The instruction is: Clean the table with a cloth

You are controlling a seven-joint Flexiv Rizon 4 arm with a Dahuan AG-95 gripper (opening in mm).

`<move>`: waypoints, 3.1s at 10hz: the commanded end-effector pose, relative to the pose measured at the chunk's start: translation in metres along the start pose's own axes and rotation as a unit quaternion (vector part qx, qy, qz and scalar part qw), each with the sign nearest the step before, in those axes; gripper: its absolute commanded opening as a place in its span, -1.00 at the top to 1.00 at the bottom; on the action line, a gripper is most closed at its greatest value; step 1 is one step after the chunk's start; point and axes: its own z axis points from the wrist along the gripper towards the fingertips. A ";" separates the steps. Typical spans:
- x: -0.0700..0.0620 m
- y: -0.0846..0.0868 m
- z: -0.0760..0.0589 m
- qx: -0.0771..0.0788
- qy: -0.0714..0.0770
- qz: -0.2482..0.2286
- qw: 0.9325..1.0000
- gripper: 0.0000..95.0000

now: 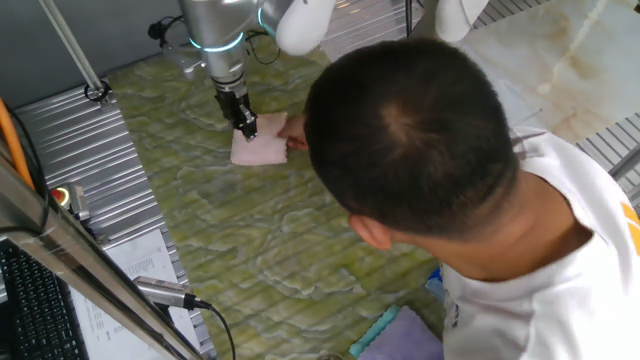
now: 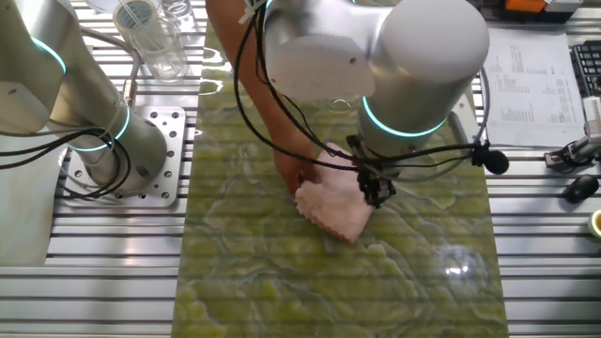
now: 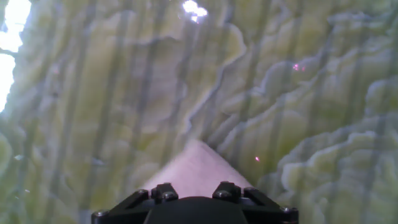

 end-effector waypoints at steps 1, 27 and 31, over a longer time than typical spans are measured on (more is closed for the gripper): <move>0.009 0.001 0.005 -0.001 -0.001 -0.005 1.000 -0.60; 0.082 0.000 0.052 0.000 0.005 -0.035 0.999 -0.60; 0.083 0.002 0.058 0.000 0.005 -0.021 1.000 1.00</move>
